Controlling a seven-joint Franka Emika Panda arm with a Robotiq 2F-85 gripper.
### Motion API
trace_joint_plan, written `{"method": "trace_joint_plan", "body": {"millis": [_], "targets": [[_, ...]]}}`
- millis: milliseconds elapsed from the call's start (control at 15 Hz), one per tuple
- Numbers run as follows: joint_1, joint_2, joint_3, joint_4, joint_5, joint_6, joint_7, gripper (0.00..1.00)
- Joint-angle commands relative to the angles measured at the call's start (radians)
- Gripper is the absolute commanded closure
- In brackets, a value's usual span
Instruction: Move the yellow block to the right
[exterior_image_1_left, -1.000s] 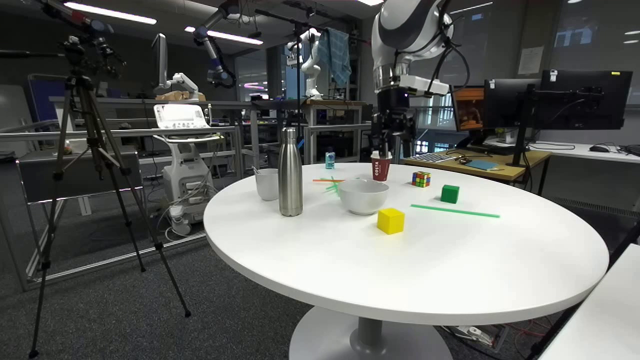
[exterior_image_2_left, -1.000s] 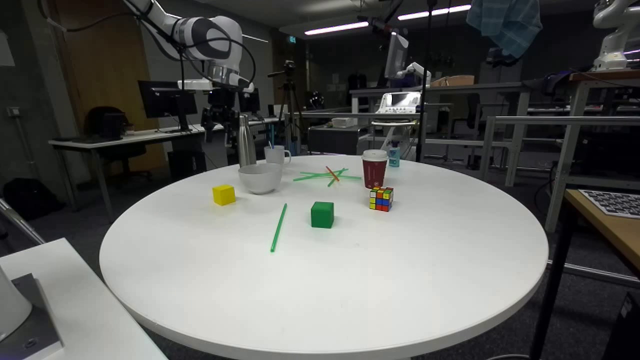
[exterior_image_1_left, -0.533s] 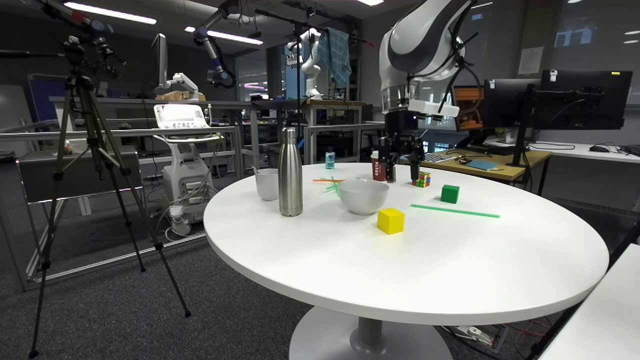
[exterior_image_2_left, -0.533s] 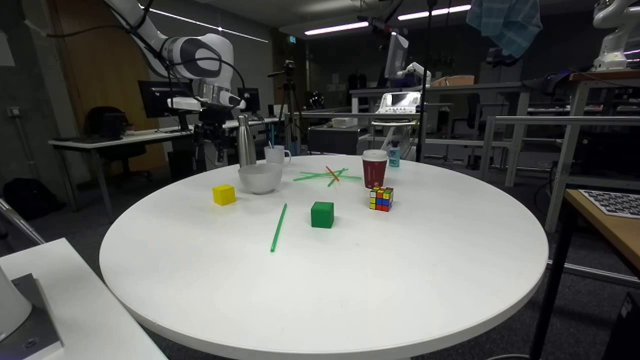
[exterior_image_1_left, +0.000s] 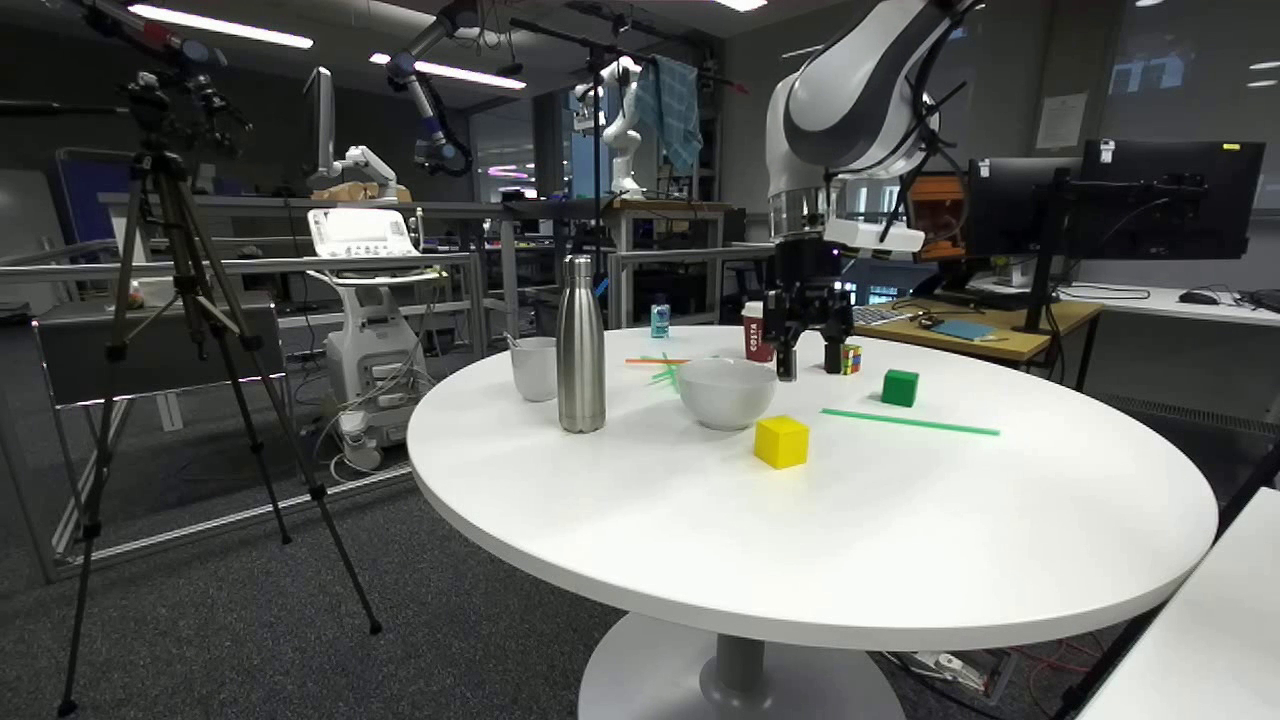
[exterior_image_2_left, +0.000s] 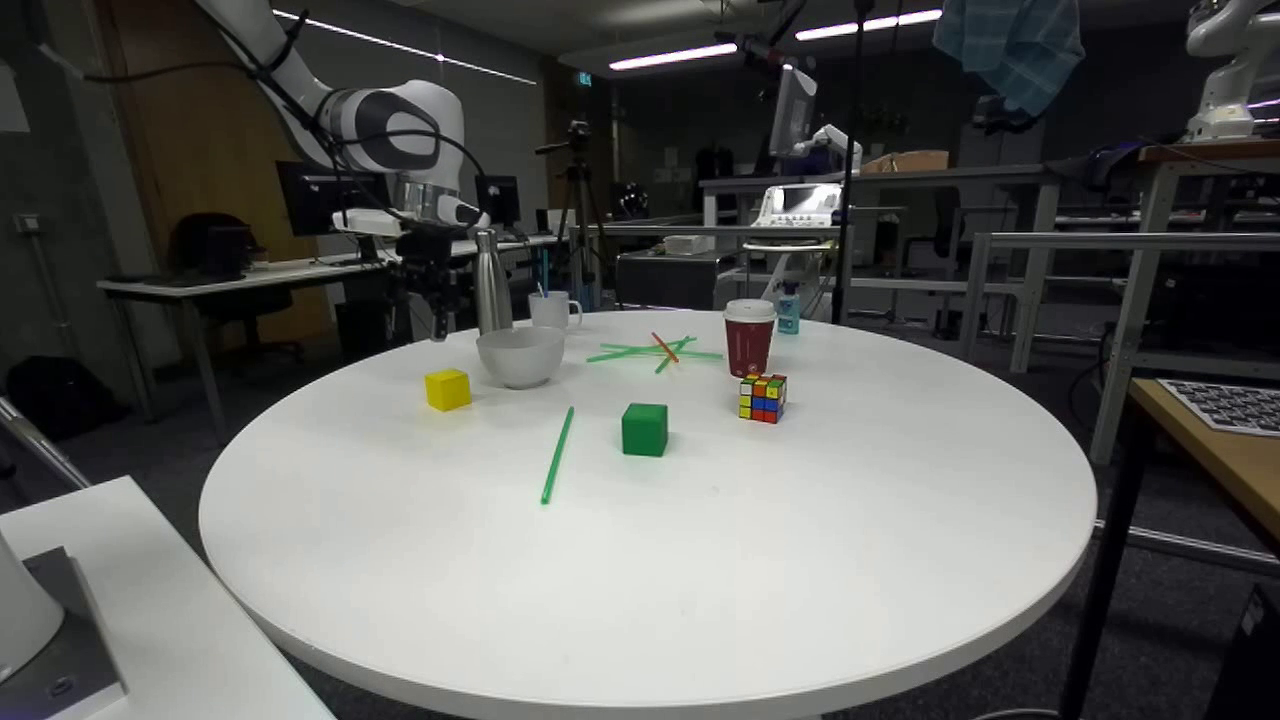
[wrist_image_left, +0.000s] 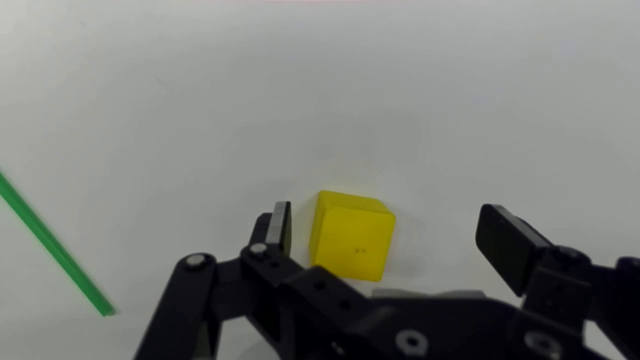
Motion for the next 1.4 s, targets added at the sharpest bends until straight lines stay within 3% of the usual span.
{"method": "trace_joint_plan", "body": {"millis": [0,467,1133,1333], "targets": [[-0.005,0.027,-0.011,0.028,-0.03,0.038,-0.022,0.0],[-0.006,0.088,-0.032,0.09,-0.113,0.096,-0.018,0.0],[0.007,0.196,-0.02,0.213,-0.104,0.093,-0.022,0.0],[0.008,0.172,-0.014,0.177,-0.086,0.082,-0.019,0.0]]}}
